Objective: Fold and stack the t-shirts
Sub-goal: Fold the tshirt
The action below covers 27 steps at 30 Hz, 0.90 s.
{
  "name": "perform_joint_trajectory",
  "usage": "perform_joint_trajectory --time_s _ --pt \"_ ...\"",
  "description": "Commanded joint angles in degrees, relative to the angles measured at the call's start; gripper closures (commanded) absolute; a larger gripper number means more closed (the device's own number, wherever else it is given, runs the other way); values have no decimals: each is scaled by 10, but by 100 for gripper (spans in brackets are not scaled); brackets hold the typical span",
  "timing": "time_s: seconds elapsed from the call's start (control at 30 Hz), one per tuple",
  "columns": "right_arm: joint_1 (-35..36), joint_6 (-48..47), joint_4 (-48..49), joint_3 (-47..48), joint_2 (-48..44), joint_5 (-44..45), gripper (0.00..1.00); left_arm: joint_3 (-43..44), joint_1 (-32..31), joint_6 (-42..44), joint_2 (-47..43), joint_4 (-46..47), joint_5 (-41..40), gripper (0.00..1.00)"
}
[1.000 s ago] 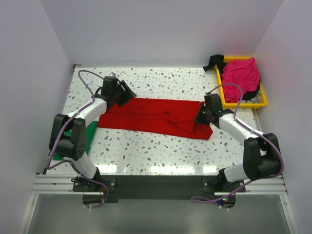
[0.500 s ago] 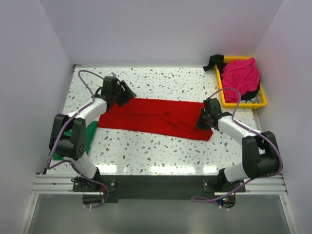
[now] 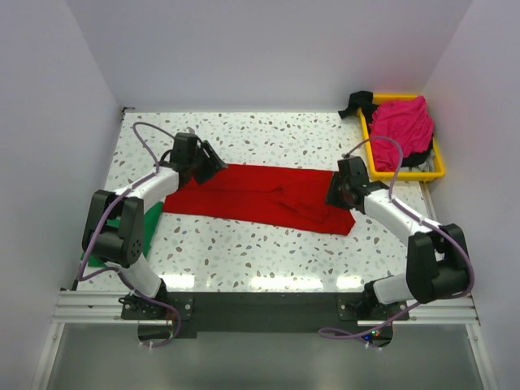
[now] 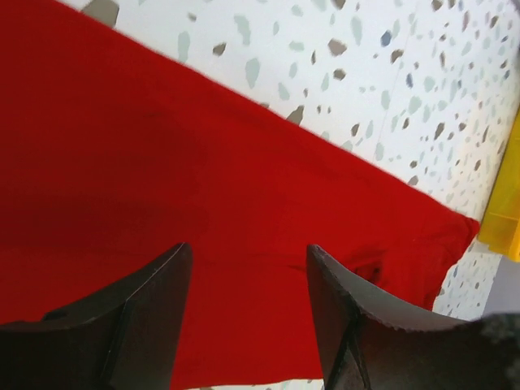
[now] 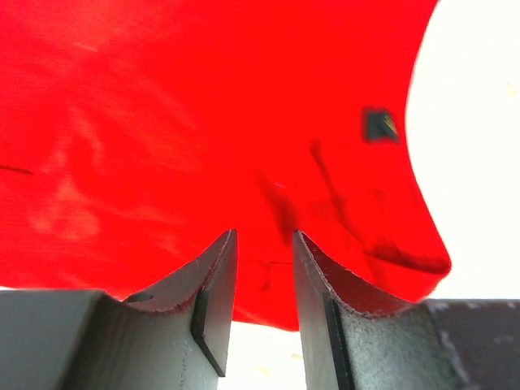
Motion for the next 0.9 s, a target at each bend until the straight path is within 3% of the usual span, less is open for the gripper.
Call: perform_joint_trajectory --time_s 0.0,0.27,0.53,0.87 --pt "32 -9 0 57 -12 28 62 -28 -20 3 -25 4 -9 37" --pt "95 7 20 136 100 33 64 -76 -59 17 -46 11 -41 43" --pt "96 21 48 118 178 -1 66 -110 -78 45 -52 20 -99 53" --pt "91 13 38 145 233 10 66 -152 -102 36 -17 41 -125 58"
